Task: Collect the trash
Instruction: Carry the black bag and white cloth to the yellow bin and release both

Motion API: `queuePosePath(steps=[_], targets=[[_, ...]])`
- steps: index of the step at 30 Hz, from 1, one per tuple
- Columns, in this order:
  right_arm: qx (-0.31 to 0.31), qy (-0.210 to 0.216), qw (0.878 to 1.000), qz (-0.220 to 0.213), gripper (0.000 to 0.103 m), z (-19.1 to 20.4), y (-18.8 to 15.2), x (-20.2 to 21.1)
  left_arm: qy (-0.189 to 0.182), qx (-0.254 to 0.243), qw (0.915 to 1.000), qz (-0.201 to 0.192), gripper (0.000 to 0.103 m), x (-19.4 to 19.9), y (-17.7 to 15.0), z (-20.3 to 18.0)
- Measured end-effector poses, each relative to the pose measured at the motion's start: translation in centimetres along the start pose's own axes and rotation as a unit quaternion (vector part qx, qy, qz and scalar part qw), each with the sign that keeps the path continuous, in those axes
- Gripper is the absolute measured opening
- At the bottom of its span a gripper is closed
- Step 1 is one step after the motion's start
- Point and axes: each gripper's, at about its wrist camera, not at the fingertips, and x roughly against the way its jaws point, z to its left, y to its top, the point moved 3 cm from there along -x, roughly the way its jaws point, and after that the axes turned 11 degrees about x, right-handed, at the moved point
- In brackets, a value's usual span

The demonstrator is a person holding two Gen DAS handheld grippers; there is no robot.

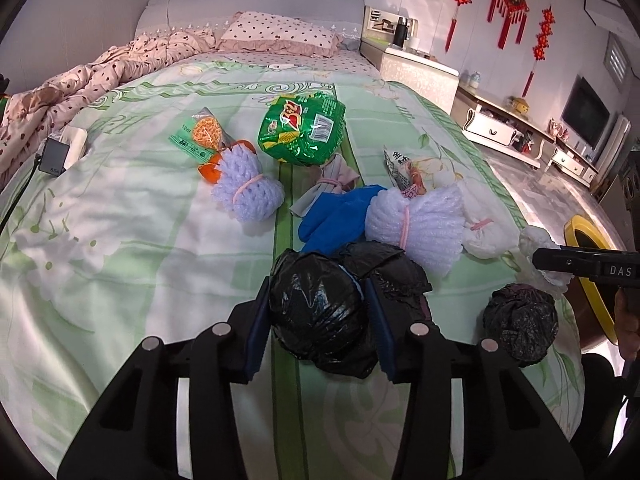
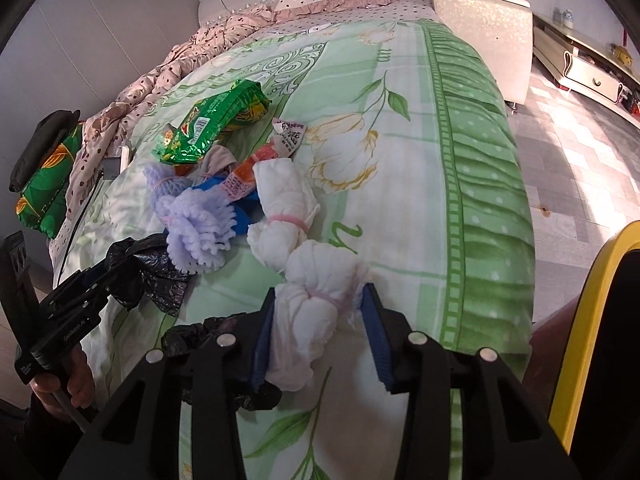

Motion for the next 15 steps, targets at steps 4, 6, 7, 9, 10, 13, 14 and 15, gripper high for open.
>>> queuePosePath(steps=[4, 6, 7, 9, 10, 13, 14, 15], targets=[[0.001, 0.003, 1.0, -0.025, 0.039, 0.5, 0.0, 2.4, -0.006, -0.001, 0.9999, -0.016, 0.042, 2.1, 0.3, -0.4], [0.003, 0.005, 0.999, -0.04, 0.039, 0.9, 0.1, 3.8, -0.012, -0.001, 0.9996, -0.025, 0.042, 3.4, 0.5, -0.6], [0.003, 0.006, 0.999, -0.048, 0.039, 1.1, 0.1, 4.7, -0.015, -0.001, 0.9994, -0.031, 0.042, 4.1, 0.7, -0.8], [0.005, 0.009, 0.998, -0.064, 0.039, 1.4, 0.1, 6.2, -0.018, -0.002, 0.999, -0.041, 0.042, 5.4, 0.9, -1.2], [0.006, 0.012, 0.997, -0.071, 0.039, 1.6, 0.2, 6.9, -0.021, -0.002, 0.9987, -0.047, 0.042, 6.1, 1.0, -1.4], [0.011, 0.019, 0.995, -0.094, 0.039, 2.2, 0.2, 9.3, -0.026, -0.007, 0.9975, -0.065, 0.042, 8.3, 1.4, -2.5], [0.012, 0.021, 0.994, -0.102, 0.039, 2.5, 0.1, 10.2, -0.029, -0.01, 0.997, -0.072, 0.042, 9.1, 1.5, -2.9], [0.014, 0.023, 0.994, -0.111, 0.039, 2.7, 0.0, 11.1, -0.032, -0.013, 0.9963, -0.079, 0.042, 9.8, 1.7, -3.4]])
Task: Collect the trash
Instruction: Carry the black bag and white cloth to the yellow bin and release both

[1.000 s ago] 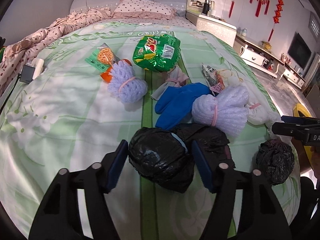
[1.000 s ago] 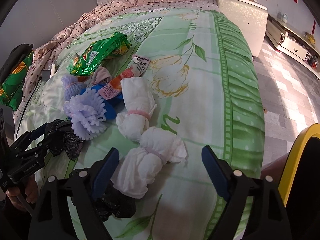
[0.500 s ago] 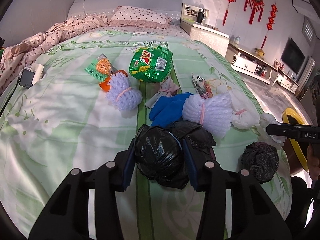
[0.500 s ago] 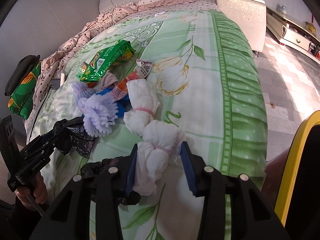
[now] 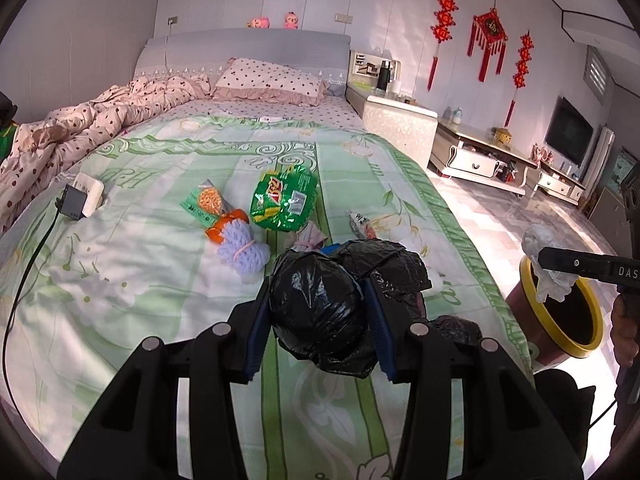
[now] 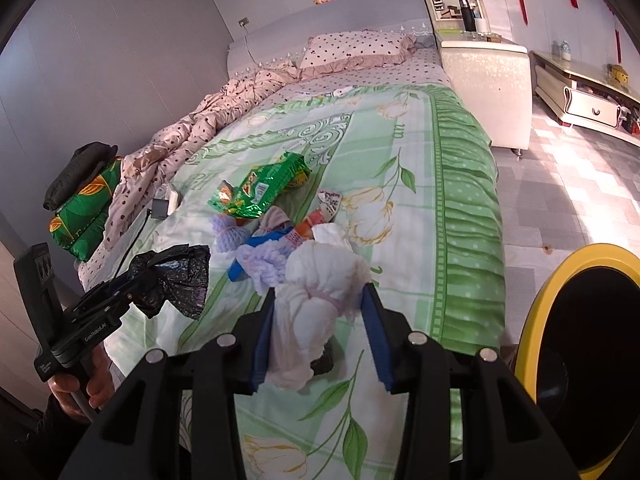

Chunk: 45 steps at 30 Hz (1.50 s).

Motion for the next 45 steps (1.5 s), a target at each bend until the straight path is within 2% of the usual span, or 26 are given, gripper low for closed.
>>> queuePosePath(steps=[5, 11, 18, 26, 32, 38, 45], targets=[[0.001, 0.005, 0.999, -0.047, 0.039, 0.7, 1.0, 5.0, -0.024, -0.005, 0.9994, -0.025, 0.042, 2.6, 1.6, -3.1], [0.006, -0.025, 0.994, -0.105, 0.039, 0.0, 2.1, 11.3, -0.055, -0.03, 0.9969, -0.047, 0.042, 4.7, 3.4, -8.6], [-0.005, -0.084, 0.985, -0.153, 0.039, -3.4, 2.6, 17.8, -0.101, -0.059, 0.9921, -0.046, 0.043, 5.3, 5.0, -15.9], [-0.024, -0.149, 0.971, -0.184, 0.039, -8.3, 2.4, 23.1, -0.152, -0.096, 0.983, -0.034, 0.043, 4.9, 5.4, -24.8], [-0.058, -0.181, 0.964, -0.186, 0.04, -12.8, 0.7, 24.5, -0.179, -0.112, 0.9773, -0.008, 0.043, 2.6, 4.4, -30.7], [-0.106, -0.193, 0.962, -0.164, 0.04, -17.1, -1.8, 23.4, -0.195, -0.132, 0.9715, 0.024, 0.043, -0.7, 1.6, -35.4], [-0.147, -0.203, 0.959, -0.134, 0.04, -21.0, -4.0, 21.1, -0.204, -0.142, 0.9655, 0.078, 0.044, -5.2, -2.6, -38.2]])
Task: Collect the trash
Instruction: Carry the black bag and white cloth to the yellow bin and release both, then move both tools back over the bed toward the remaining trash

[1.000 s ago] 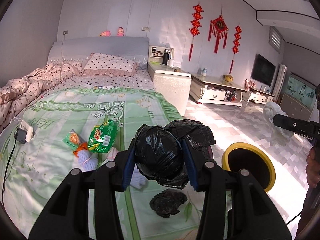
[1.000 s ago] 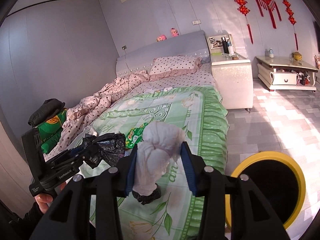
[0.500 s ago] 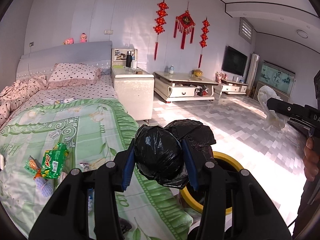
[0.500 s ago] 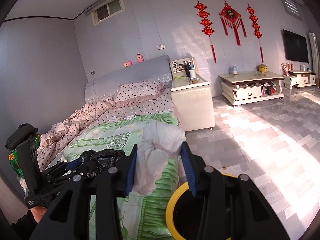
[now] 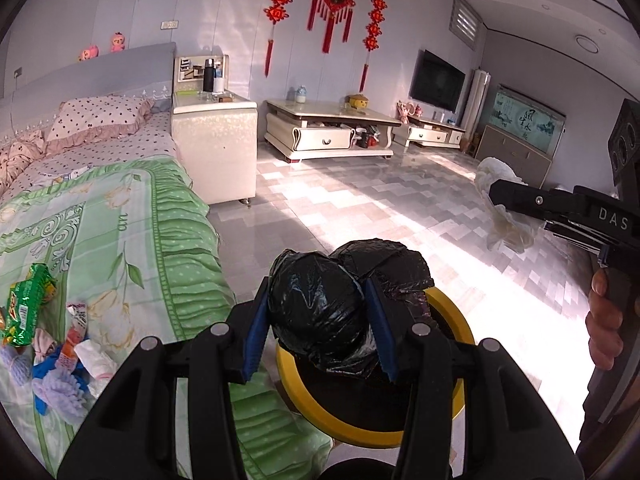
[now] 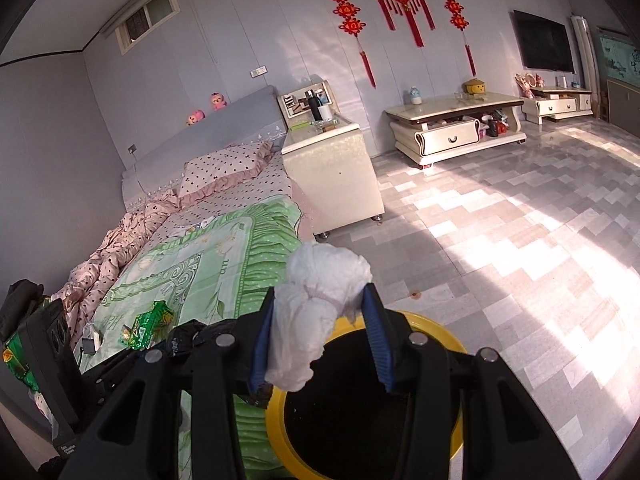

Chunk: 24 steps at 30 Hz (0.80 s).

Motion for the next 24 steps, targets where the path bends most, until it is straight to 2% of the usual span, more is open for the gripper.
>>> queuePosePath(steps=[8, 12, 15, 19, 24], targets=[[-0.048, -0.013, 0.998, 0.041, 0.041, -3.3, -2.5, -3.7, -0.016, 0.017, 0.998, 0.059, 0.047, -4.4, -3.4, 0.8], [-0.057, -0.018, 0.997, 0.044, 0.05, -3.9, -2.9, -4.0, -0.015, 0.02, 0.9978, 0.062, 0.053, -4.9, -4.1, 1.0], [-0.06, -0.031, 0.997, 0.04, 0.059, -3.9, -2.7, -3.7, -0.015, 0.027, 0.9978, 0.059, 0.064, -5.0, -3.9, 1.8], [-0.06, -0.045, 0.997, 0.036, 0.064, -3.9, -2.7, -3.3, -0.012, 0.035, 0.9978, 0.055, 0.073, -4.4, -3.7, 2.2], [-0.055, -0.051, 0.997, 0.035, 0.065, -3.1, -2.9, -3.0, 0.007, 0.036, 0.9985, 0.041, 0.079, -3.2, -3.2, 3.7]])
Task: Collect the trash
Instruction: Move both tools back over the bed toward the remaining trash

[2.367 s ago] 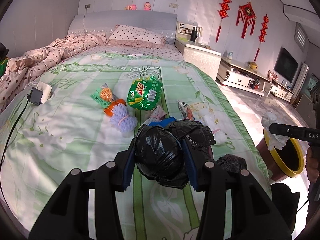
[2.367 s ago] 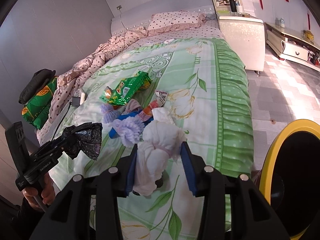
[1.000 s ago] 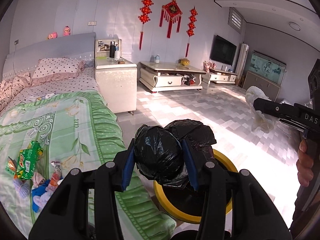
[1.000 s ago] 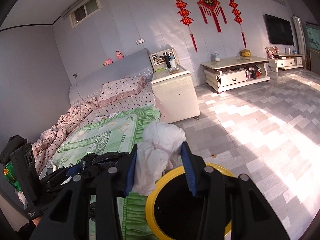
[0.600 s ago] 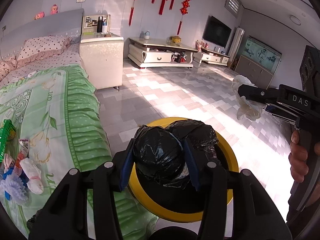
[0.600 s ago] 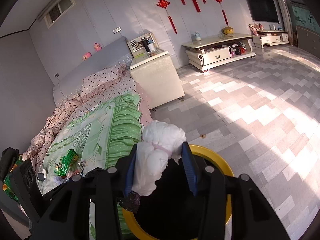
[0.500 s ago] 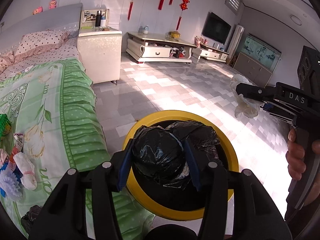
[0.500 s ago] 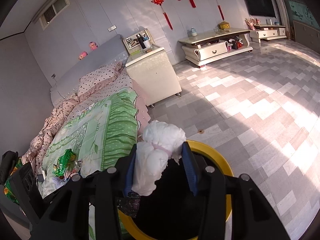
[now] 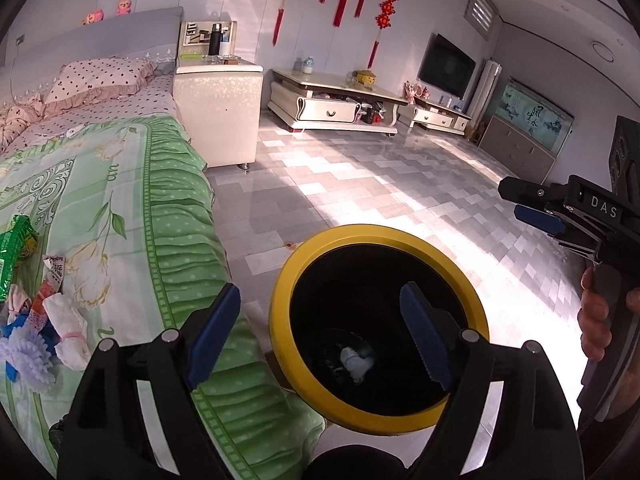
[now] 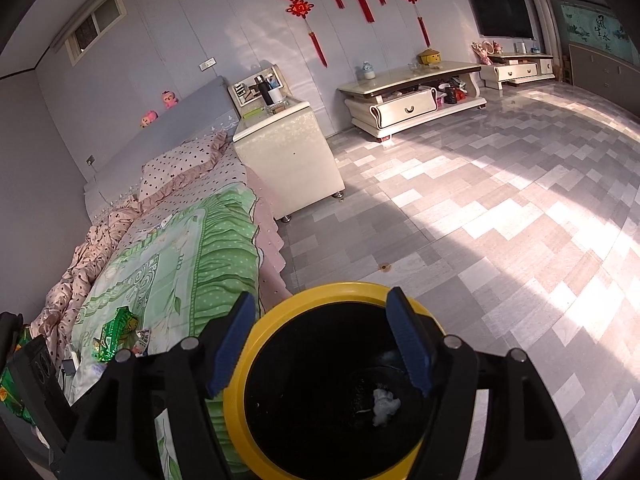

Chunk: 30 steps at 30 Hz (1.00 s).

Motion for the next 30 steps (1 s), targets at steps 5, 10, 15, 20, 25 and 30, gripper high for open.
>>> queuePosePath(steps=[5, 10, 15, 20, 25, 30], targets=[[0.02, 0.013, 1.0, 0.0, 0.065, 2.3, -0.1, 0.2, 0.026, 0.006, 0.9994, -0.022, 0.083, 2.2, 0.9, 2.7], [0.048, 0.034, 0.998, -0.007, 0.066, 5.8, 0.3, 0.7, 0.051, 0.023, 0.9973, -0.047, 0.085, 4.9, 2.1, 6.3], [0.082, 0.059, 0.995, -0.018, 0.067, 10.3, 0.8, 1.4, 0.077, 0.044, 0.9934, -0.072, 0.086, 7.8, 3.1, 10.3], [0.117, 0.086, 0.989, -0.02, 0.069, 15.1, 0.8, 1.8, 0.11, 0.064, 0.9876, -0.092, 0.086, 10.6, 3.3, 15.0], [0.147, 0.115, 0.982, -0.013, 0.07, 19.5, 0.3, 1.5, 0.148, 0.085, 0.9801, -0.101, 0.086, 12.9, 3.4, 19.7], [0.174, 0.141, 0.975, 0.004, 0.071, 23.6, -1.2, 0.6, 0.185, 0.116, 0.9701, -0.106, 0.086, 14.8, 2.9, 24.7]])
